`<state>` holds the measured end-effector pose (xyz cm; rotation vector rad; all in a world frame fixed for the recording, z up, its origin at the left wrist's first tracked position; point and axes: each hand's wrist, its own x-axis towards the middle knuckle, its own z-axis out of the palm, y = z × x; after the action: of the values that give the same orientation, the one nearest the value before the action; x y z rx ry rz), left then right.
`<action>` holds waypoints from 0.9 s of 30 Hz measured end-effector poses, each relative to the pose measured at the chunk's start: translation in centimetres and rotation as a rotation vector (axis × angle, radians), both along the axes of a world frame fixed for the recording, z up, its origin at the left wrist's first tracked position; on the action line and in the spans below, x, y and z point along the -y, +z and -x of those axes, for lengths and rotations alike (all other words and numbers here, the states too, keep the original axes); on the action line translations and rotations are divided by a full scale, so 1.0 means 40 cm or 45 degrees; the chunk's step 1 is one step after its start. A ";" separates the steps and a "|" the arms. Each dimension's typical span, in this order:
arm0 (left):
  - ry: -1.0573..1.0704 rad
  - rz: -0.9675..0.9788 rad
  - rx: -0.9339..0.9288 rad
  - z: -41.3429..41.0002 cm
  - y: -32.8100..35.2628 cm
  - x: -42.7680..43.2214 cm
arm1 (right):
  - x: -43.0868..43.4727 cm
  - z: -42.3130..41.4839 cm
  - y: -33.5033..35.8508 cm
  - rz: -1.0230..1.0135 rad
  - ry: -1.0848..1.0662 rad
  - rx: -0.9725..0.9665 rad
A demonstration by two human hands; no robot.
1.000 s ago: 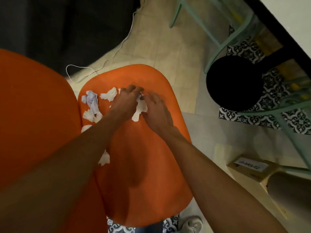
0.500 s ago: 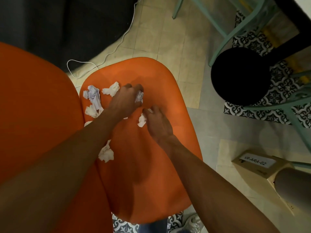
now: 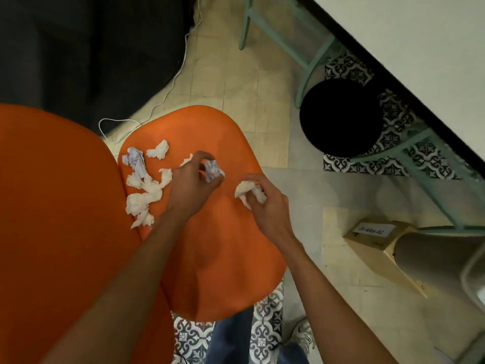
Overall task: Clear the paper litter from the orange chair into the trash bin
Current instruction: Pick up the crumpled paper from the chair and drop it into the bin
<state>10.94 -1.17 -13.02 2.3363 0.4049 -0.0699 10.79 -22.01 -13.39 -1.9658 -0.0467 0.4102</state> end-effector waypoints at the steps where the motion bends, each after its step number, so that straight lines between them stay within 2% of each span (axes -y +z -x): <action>1: 0.029 0.038 0.000 0.011 0.021 0.027 | 0.023 0.011 0.027 -0.046 -0.024 -0.032; 5: 0.043 0.146 0.019 0.068 0.133 0.174 | 0.154 0.073 0.147 -0.161 -0.127 -0.101; 15: -0.178 0.126 0.106 0.278 0.339 0.596 | 0.587 0.288 0.331 -0.325 -0.458 -0.234; 19: -0.219 0.134 0.101 0.341 0.392 0.767 | 0.757 0.368 0.378 -0.275 -0.539 -0.130; 27: -0.364 0.172 0.079 0.452 0.442 1.058 | 1.034 0.520 0.416 -0.202 -0.741 -0.176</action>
<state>-7.12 -43.51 4.66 2.2405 0.0322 -0.1560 -10.01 -63.37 3.23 -1.6940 0.5526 0.1495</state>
